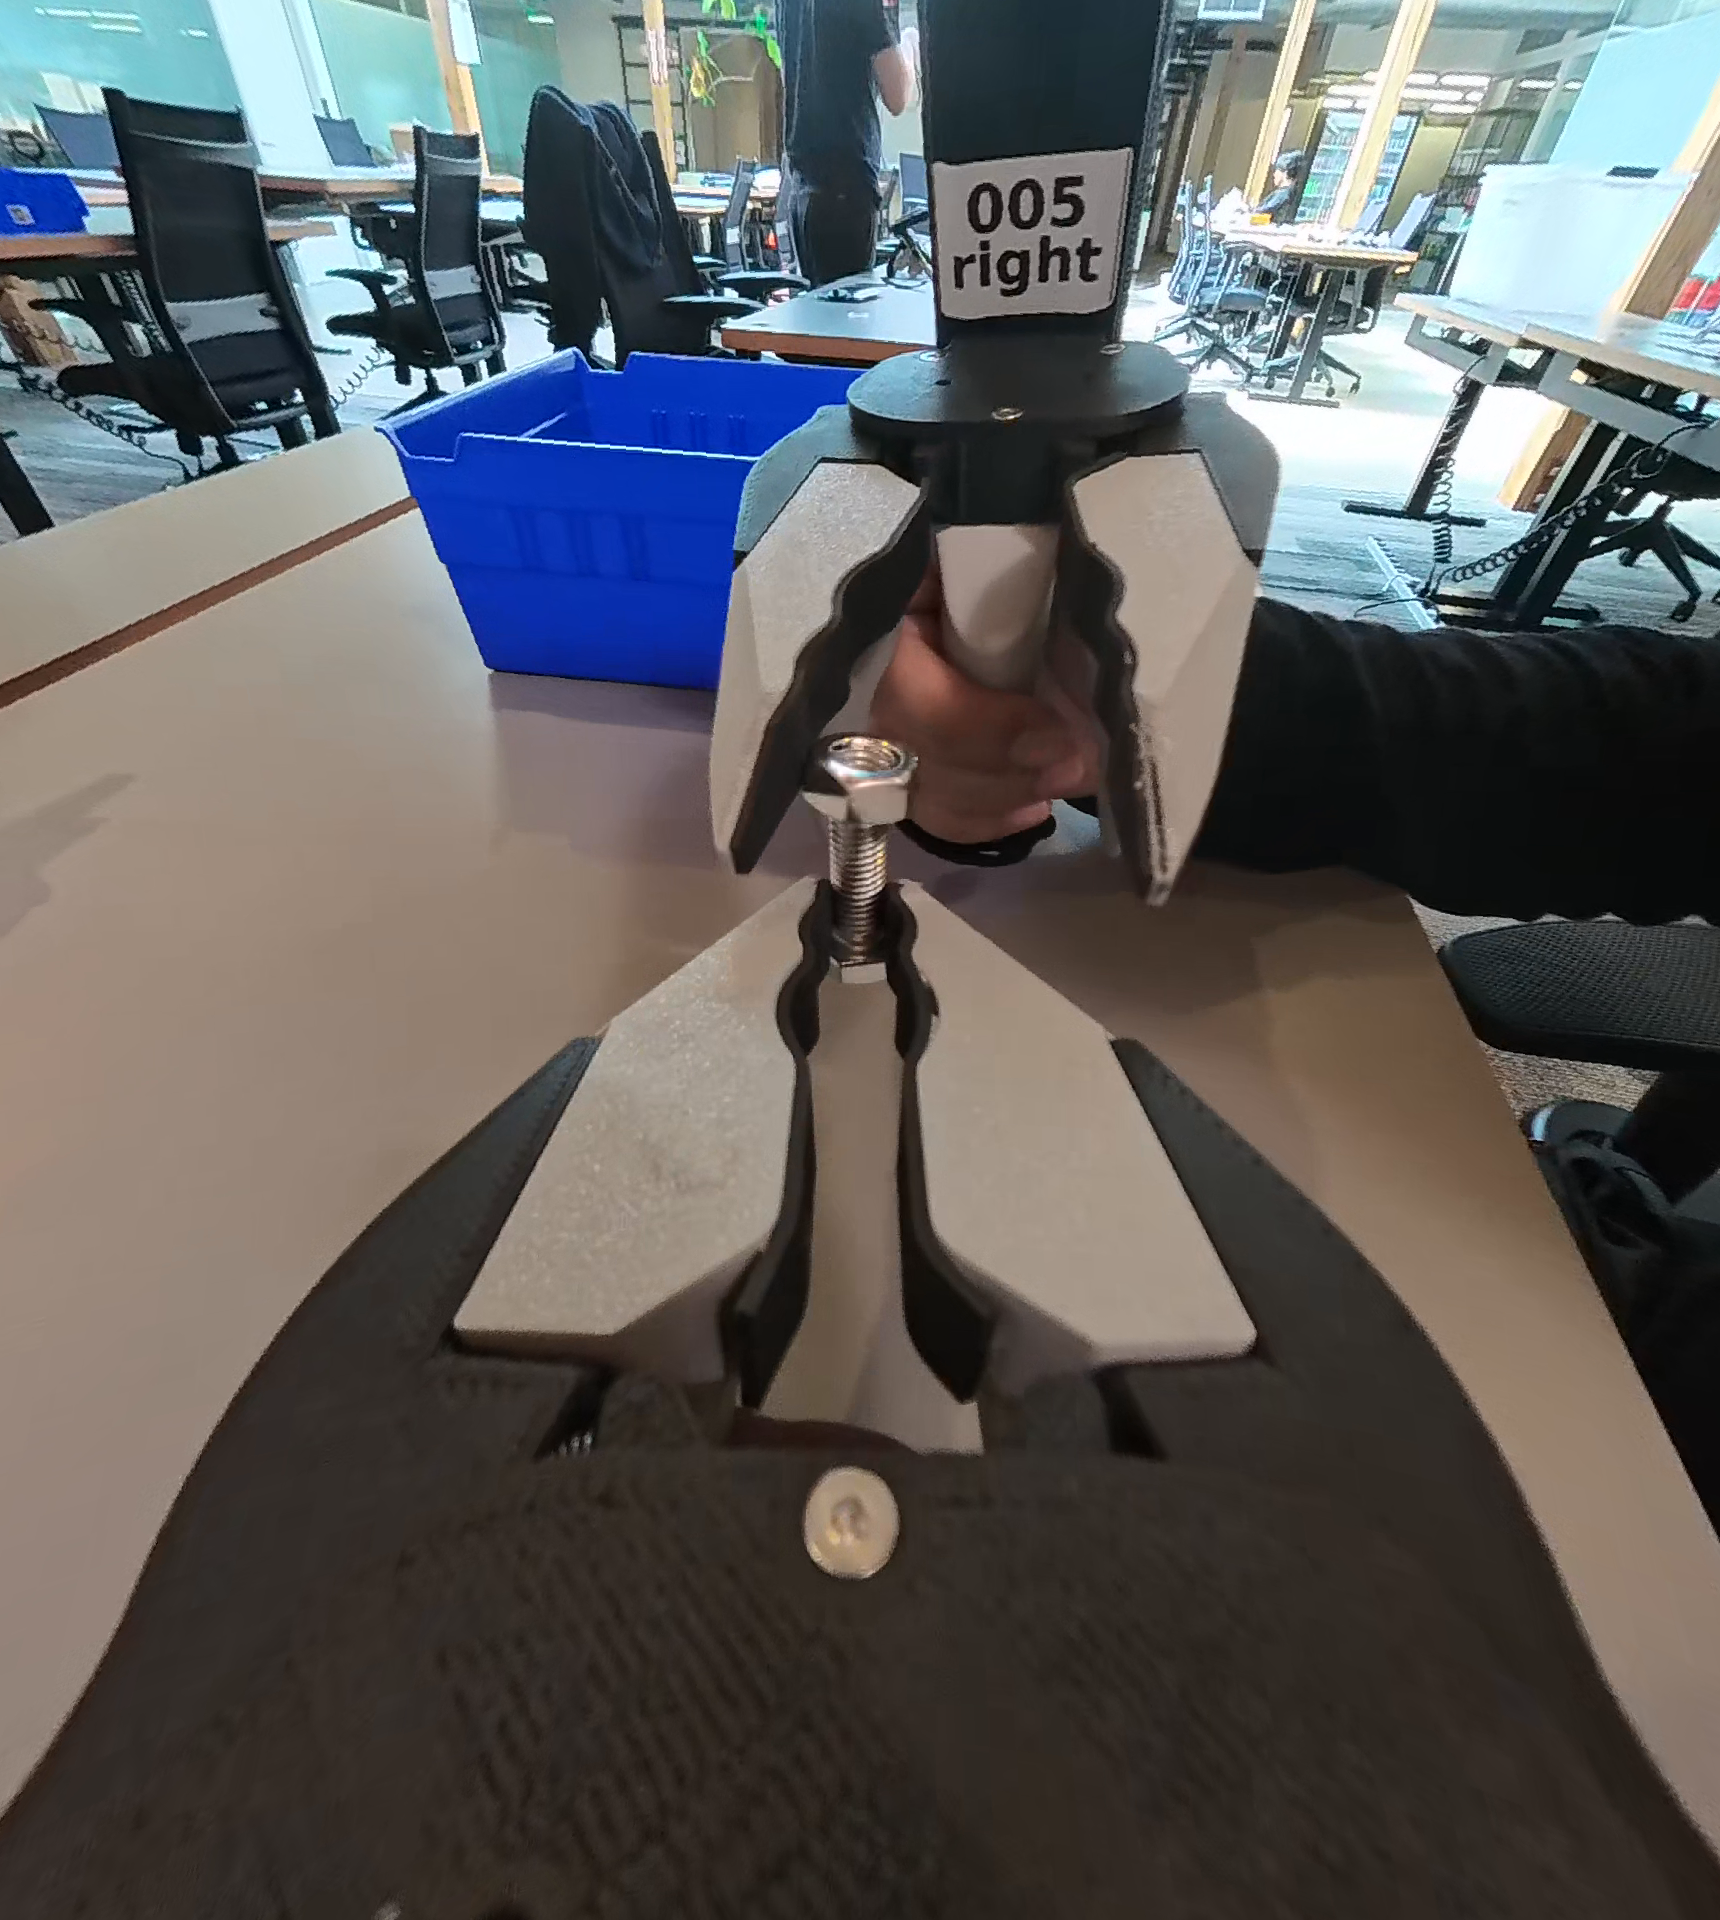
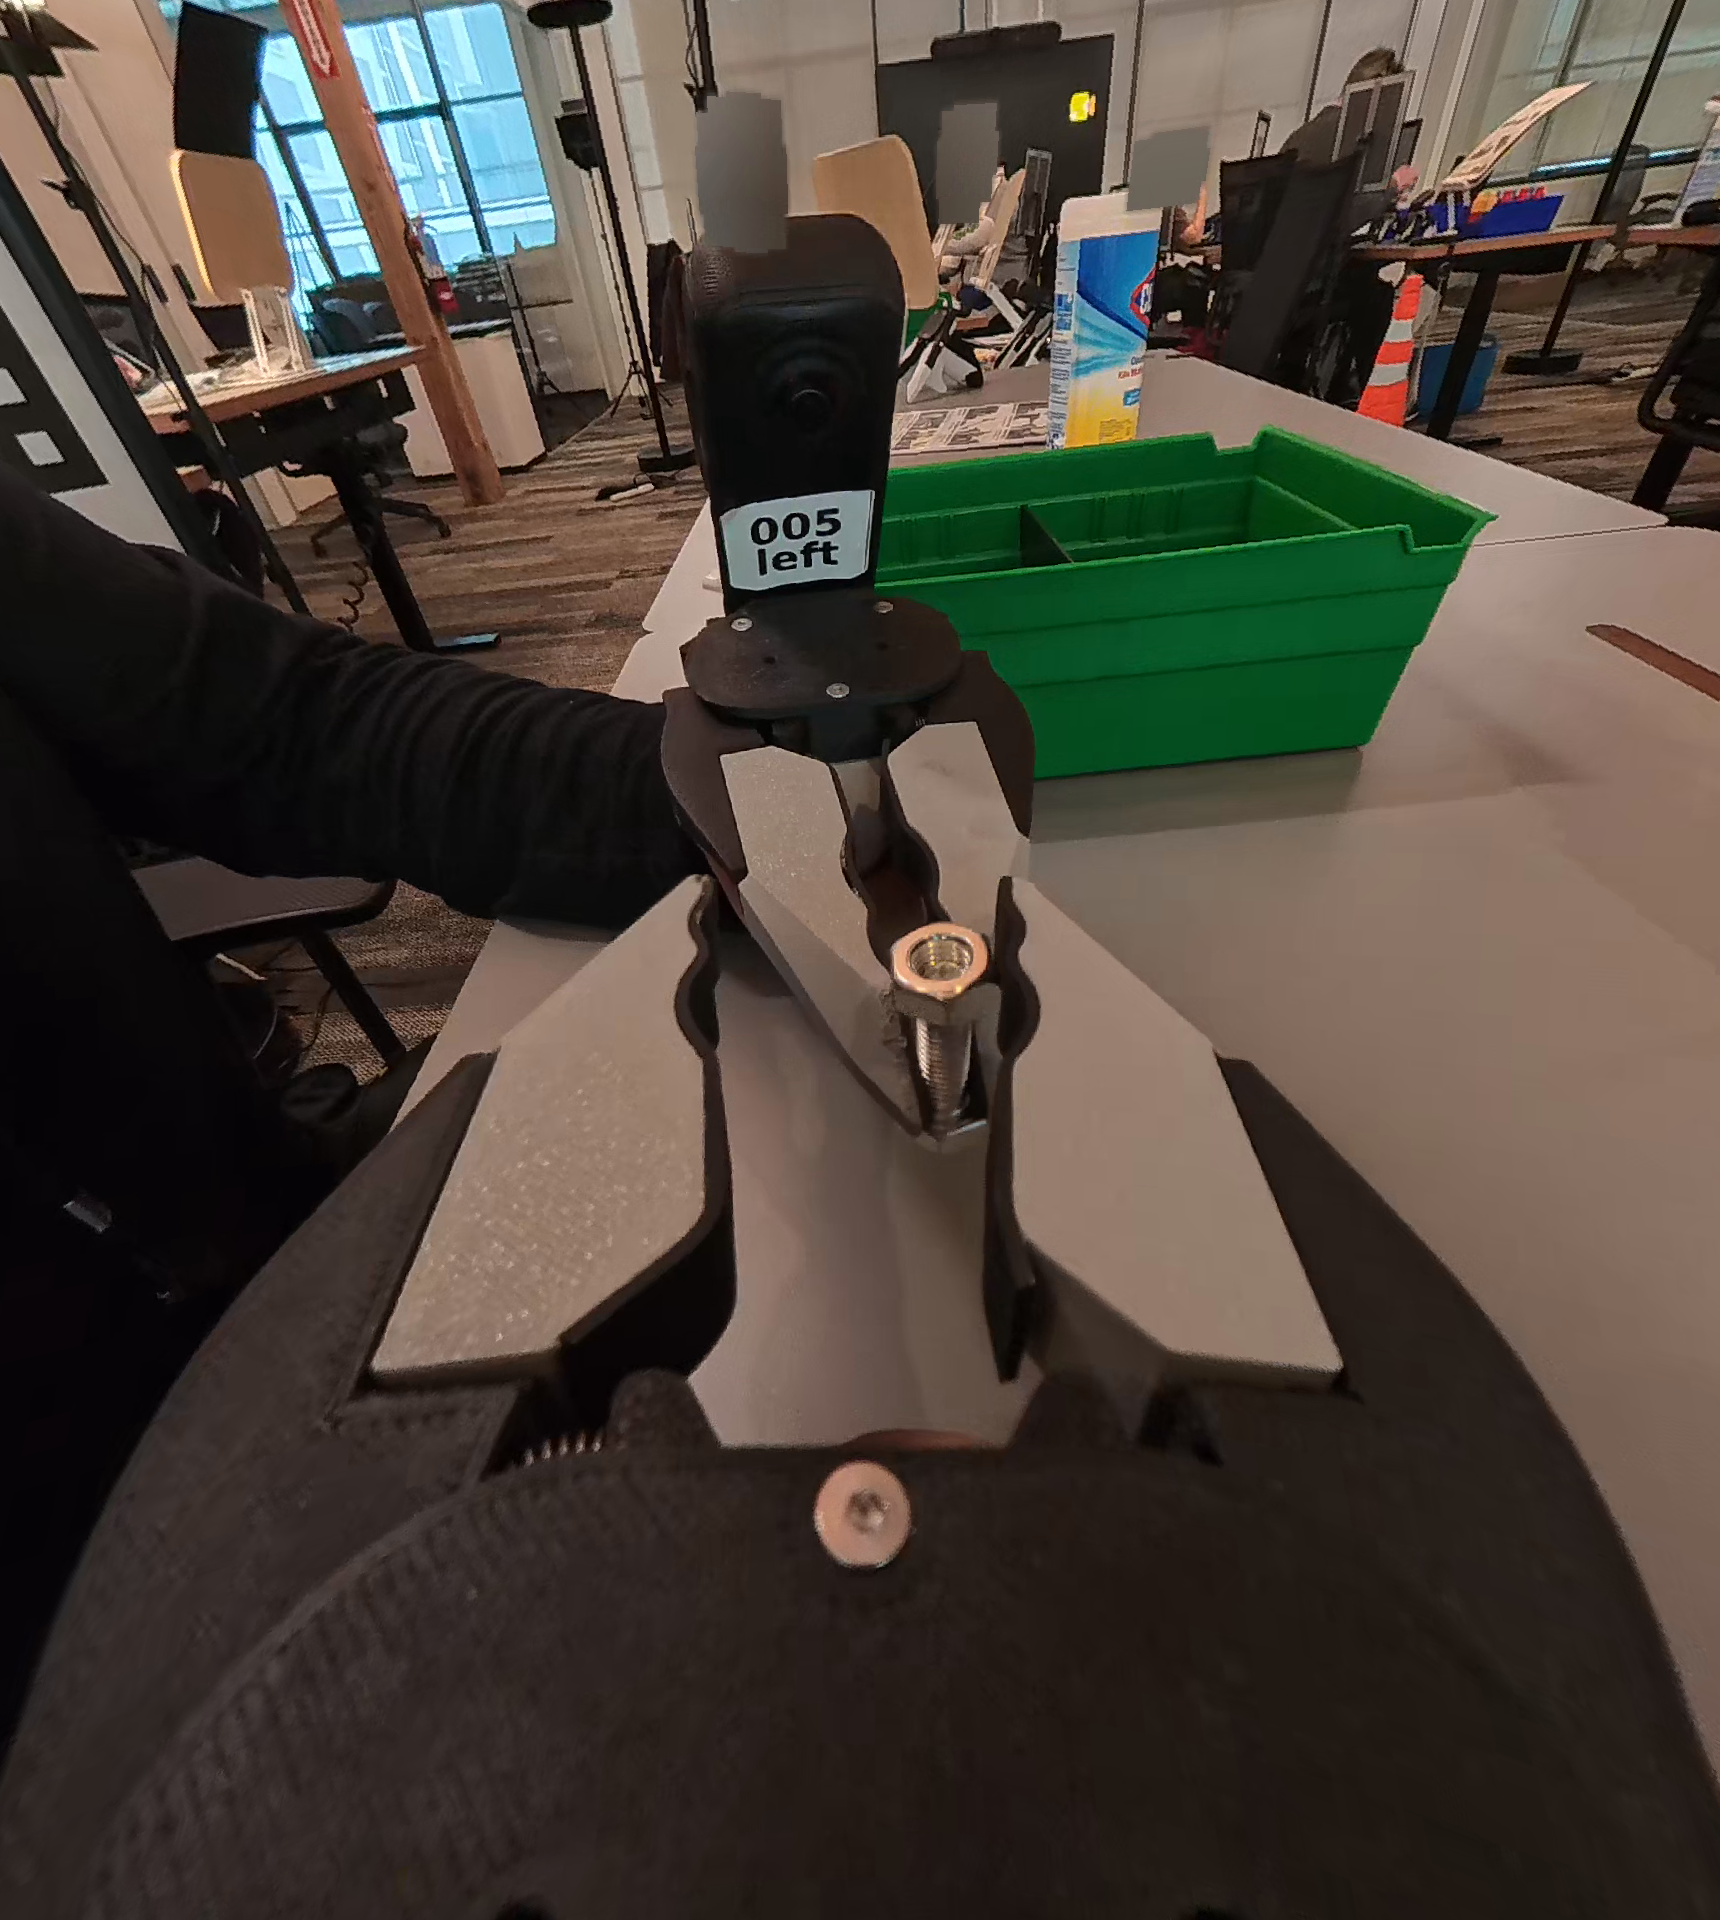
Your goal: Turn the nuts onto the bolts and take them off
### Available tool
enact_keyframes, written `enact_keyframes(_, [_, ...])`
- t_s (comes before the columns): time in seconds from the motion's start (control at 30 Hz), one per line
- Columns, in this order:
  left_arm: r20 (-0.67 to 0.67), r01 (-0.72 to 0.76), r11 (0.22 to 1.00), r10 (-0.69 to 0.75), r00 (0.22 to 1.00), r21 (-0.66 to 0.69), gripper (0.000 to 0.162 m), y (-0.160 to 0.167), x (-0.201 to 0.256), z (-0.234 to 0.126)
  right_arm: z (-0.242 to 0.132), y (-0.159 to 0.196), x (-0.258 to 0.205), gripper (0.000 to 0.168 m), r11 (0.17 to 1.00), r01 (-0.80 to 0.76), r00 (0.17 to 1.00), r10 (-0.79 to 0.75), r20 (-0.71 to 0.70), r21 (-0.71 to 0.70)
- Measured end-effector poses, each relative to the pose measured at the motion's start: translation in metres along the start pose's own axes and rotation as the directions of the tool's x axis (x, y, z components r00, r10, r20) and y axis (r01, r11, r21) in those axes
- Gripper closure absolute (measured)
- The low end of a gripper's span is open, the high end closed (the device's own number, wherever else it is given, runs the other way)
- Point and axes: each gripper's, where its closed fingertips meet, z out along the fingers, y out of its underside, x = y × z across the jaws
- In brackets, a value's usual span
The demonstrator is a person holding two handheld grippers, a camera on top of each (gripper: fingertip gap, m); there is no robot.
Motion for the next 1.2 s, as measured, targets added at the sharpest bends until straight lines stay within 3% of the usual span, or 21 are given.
enact_keyframes(1.2, [0.005, 0.001, 1.000, -0.001, 1.000, 0.008, 0.155, -0.002, 0.001, 0.001, 0.002, 0.000, 0.003, 0.114, 1.000, -0.005, 1.000, 0.005, -0.019, 0.007])
